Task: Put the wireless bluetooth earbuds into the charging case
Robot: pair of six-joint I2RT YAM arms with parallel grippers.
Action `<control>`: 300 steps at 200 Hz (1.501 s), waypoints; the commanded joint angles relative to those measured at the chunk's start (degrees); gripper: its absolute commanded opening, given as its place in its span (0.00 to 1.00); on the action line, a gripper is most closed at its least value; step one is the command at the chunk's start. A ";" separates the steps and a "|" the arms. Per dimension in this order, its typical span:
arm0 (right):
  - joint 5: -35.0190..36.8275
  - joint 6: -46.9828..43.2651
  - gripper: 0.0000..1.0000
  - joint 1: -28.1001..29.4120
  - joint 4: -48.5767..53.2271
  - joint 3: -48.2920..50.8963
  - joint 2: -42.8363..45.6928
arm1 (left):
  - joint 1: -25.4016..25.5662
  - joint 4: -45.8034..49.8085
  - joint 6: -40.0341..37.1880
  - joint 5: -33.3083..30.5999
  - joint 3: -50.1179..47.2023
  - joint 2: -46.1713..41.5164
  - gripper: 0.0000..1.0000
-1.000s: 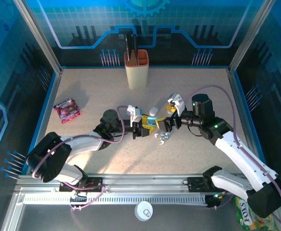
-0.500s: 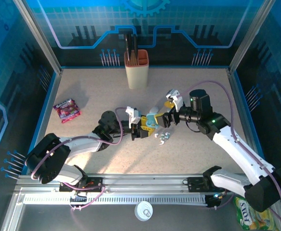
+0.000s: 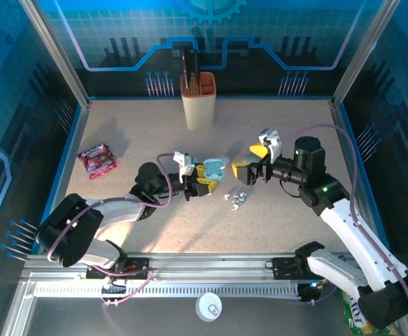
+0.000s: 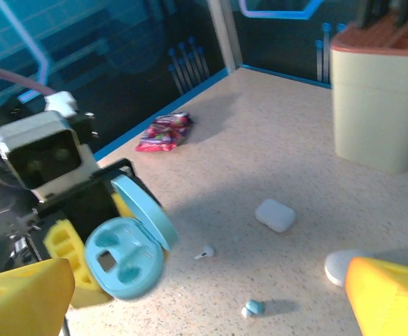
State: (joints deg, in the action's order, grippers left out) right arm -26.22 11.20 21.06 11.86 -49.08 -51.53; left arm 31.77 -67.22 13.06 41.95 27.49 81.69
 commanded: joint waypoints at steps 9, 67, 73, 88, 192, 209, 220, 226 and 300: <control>6.31 7.74 1.00 -2.13 -2.80 6.78 2.07 | -2.56 -5.18 0.68 -0.94 -2.12 -0.75 0.32; 16.40 17.76 0.85 -0.85 7.36 9.06 -6.22 | -5.52 -9.58 -0.73 -4.95 -6.10 -1.45 0.31; 17.71 18.87 0.84 -0.15 7.71 9.43 -7.23 | -5.85 -9.11 -0.96 -5.57 -6.46 -1.97 0.31; 21.31 23.33 0.78 1.02 7.97 10.98 -9.26 | -6.69 -6.11 -2.71 -6.39 -6.64 -3.46 0.31; 12.22 38.93 0.38 2.68 -11.71 21.86 -22.03 | -8.23 -4.15 -4.44 -5.53 -7.97 -3.58 0.31; 10.94 39.88 0.38 2.66 -14.30 22.27 -23.77 | -8.26 -4.88 -3.84 -5.00 -7.84 -2.87 0.31; 10.51 40.53 0.38 2.59 -15.40 22.53 -24.59 | -8.22 -5.37 -3.38 -4.72 -7.80 -2.46 0.31; 10.48 40.80 0.38 2.58 -15.86 22.66 -24.89 | -8.21 -5.49 -3.26 -4.61 -7.71 -2.41 0.31; 11.80 40.96 0.38 1.47 -15.82 23.16 -26.82 | -8.26 -5.99 -2.06 -3.81 -7.41 -2.33 0.31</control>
State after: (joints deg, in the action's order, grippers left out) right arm -14.48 51.68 23.55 -3.36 -26.55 -77.52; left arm 24.03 -70.87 10.48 36.34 20.01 79.02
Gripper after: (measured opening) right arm 0.378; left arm 0.366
